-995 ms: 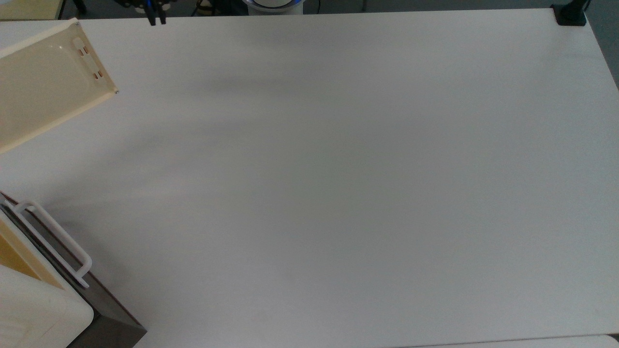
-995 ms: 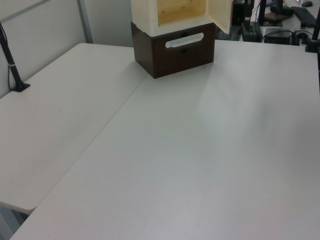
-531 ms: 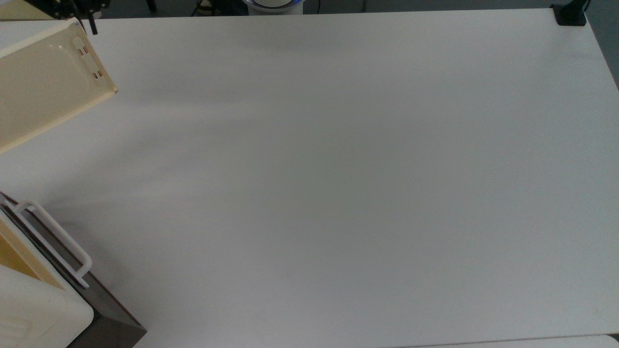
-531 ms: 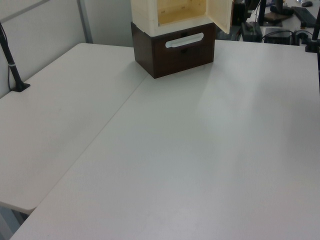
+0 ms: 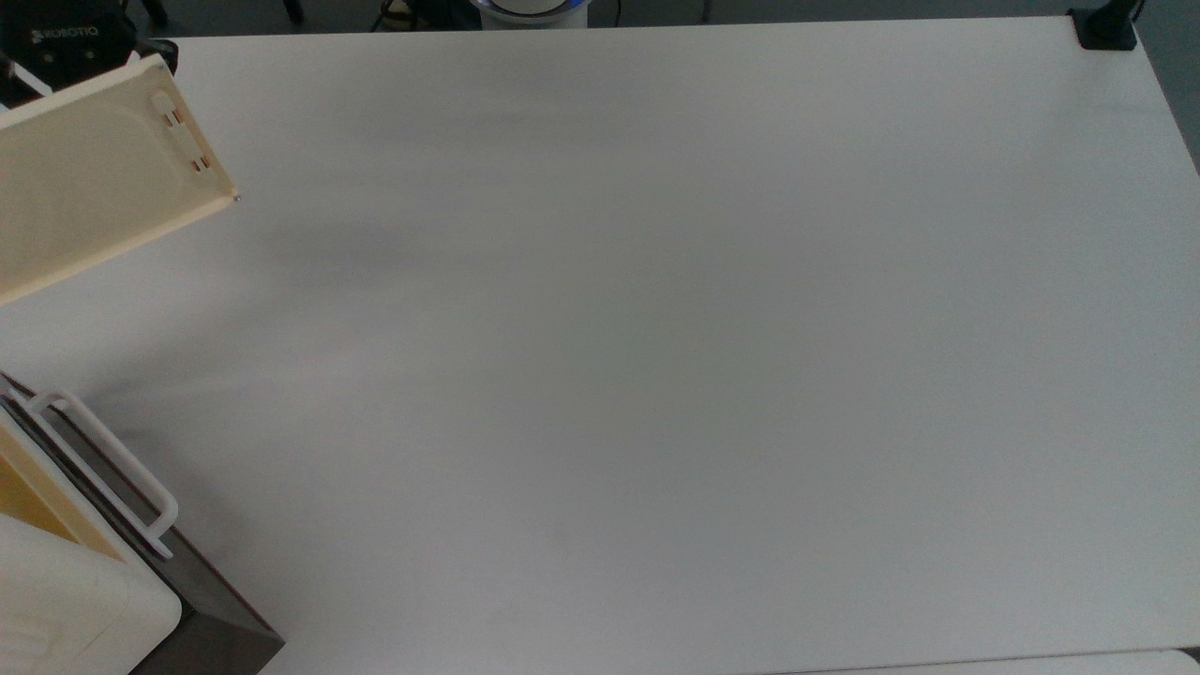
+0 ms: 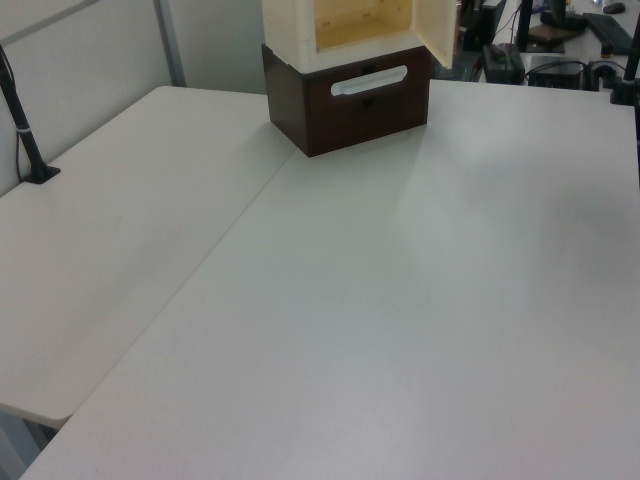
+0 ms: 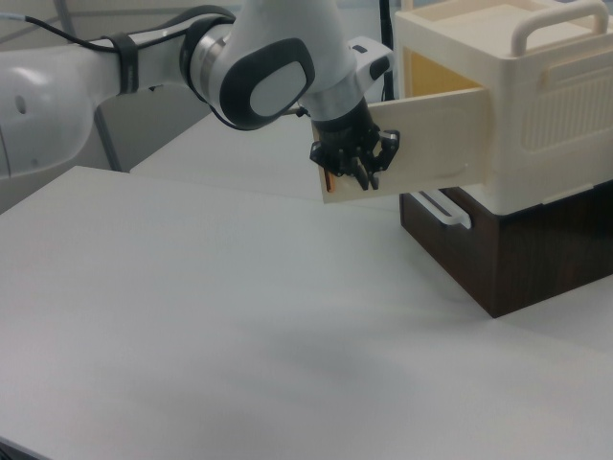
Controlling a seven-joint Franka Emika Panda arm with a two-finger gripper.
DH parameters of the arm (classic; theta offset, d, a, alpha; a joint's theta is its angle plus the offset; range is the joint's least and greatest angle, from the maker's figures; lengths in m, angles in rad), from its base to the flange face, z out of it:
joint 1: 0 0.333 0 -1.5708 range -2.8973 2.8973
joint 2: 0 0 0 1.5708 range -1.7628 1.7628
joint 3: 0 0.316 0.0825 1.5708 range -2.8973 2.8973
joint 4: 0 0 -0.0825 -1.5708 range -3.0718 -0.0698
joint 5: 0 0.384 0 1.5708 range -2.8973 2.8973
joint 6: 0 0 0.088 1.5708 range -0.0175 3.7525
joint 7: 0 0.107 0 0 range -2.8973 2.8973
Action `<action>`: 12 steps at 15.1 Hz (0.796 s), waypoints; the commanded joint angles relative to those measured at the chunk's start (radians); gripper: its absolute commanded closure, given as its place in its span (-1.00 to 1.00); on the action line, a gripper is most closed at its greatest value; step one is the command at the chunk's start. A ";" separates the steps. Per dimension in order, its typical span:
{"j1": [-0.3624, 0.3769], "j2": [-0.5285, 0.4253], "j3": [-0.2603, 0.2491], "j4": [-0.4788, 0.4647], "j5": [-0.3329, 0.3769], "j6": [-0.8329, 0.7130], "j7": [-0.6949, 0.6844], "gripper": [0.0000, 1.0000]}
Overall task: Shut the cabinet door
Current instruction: 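Move the gripper toward the outer face of the open cream door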
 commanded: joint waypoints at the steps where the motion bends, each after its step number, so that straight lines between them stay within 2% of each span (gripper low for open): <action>1: 0.017 0.036 -0.004 0.025 0.056 0.093 0.102 0.70; 5: 0.039 0.073 0.005 0.039 0.109 0.228 0.246 0.70; 9: 0.076 0.114 0.006 0.046 0.112 0.391 0.360 0.70; 12: 0.107 0.197 0.005 0.131 0.111 0.484 0.521 0.70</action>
